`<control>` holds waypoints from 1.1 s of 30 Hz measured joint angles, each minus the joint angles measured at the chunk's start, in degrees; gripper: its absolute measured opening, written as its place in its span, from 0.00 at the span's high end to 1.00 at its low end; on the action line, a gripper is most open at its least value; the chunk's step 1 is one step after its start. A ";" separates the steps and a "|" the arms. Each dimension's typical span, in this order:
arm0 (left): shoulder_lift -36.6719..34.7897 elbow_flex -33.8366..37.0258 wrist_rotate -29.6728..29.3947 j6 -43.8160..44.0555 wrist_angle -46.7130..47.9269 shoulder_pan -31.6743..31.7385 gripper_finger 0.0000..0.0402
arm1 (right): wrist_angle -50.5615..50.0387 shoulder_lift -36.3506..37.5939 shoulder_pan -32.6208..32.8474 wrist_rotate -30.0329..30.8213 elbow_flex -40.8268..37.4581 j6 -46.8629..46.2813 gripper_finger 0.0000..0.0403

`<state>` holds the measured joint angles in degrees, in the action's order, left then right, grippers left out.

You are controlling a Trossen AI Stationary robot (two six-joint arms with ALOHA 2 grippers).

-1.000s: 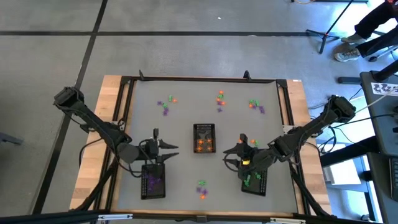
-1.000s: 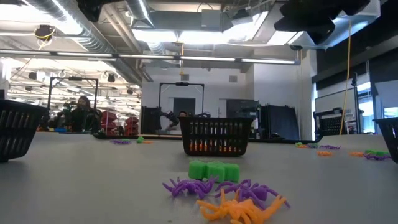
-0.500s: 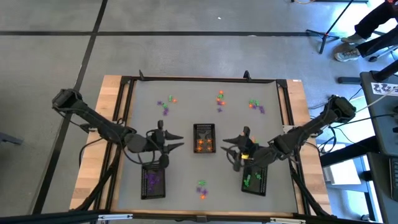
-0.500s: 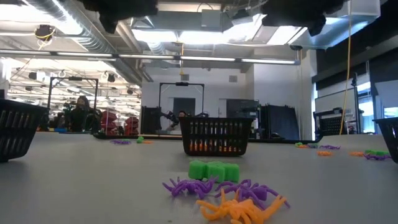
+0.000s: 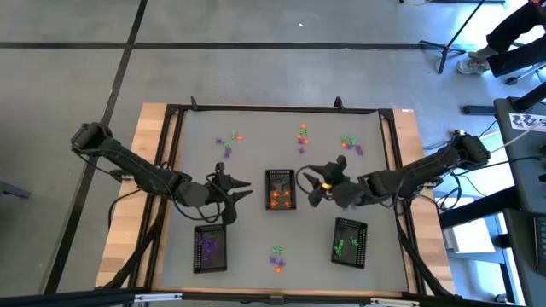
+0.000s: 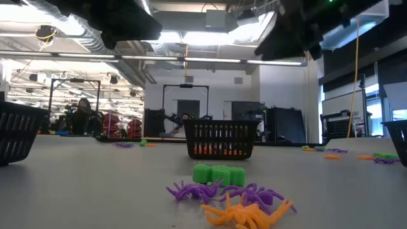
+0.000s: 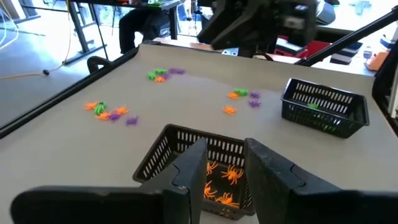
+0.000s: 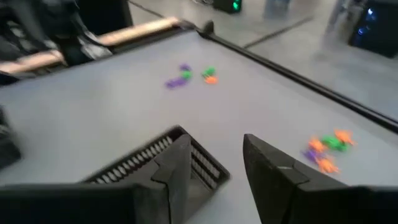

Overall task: Sort Halloween decoration
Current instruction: Put the violet spider toy into the bottom left black bin

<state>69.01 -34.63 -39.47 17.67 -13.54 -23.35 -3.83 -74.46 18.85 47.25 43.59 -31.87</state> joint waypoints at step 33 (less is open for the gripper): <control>-0.02 0.00 8.49 8.52 7.65 16.66 0.76 | -17.70 -0.04 -23.19 -19.89 0.00 -3.92 0.64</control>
<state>68.99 -34.63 -30.98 26.19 -5.89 -6.69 -21.53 -74.50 -4.34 27.35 43.59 -35.79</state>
